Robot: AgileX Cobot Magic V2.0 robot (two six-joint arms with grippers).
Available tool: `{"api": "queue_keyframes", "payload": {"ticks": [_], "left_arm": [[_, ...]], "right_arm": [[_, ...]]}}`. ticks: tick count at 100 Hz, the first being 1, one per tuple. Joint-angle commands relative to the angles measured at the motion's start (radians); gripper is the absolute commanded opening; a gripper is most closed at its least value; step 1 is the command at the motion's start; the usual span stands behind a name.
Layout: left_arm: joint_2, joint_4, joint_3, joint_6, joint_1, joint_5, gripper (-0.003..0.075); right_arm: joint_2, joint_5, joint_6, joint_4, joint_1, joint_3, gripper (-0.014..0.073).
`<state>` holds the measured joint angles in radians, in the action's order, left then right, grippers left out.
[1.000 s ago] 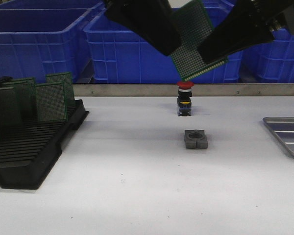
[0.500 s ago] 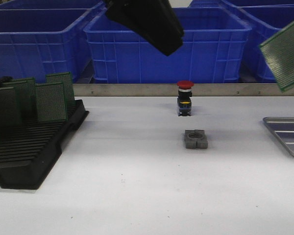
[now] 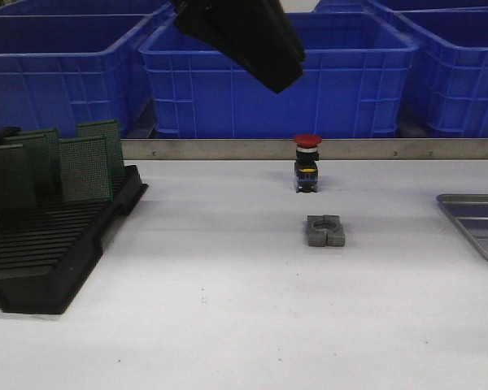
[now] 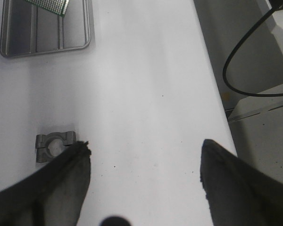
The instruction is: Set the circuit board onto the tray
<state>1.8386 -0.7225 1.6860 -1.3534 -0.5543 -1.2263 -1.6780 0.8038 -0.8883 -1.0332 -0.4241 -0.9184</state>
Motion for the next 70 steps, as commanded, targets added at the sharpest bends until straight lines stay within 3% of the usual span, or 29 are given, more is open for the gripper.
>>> {"api": "queue_keyframes", "payload": {"ticks": [1,54,70], "left_arm": [[-0.052,-0.062,0.032,0.01,-0.007,-0.044,0.0464],[-0.052,-0.062,0.032,0.01,-0.007,-0.044,0.0464],[-0.052,-0.062,0.032,0.01,-0.007,-0.044,0.0464]], "right_arm": [[-0.008,0.013,-0.002,-0.084,-0.005,-0.041,-0.0068],[-0.146,0.008,-0.002,-0.1,-0.005,-0.066,-0.0062],[-0.146,0.006,-0.002,-0.1,-0.005,-0.066,0.0037]]}}
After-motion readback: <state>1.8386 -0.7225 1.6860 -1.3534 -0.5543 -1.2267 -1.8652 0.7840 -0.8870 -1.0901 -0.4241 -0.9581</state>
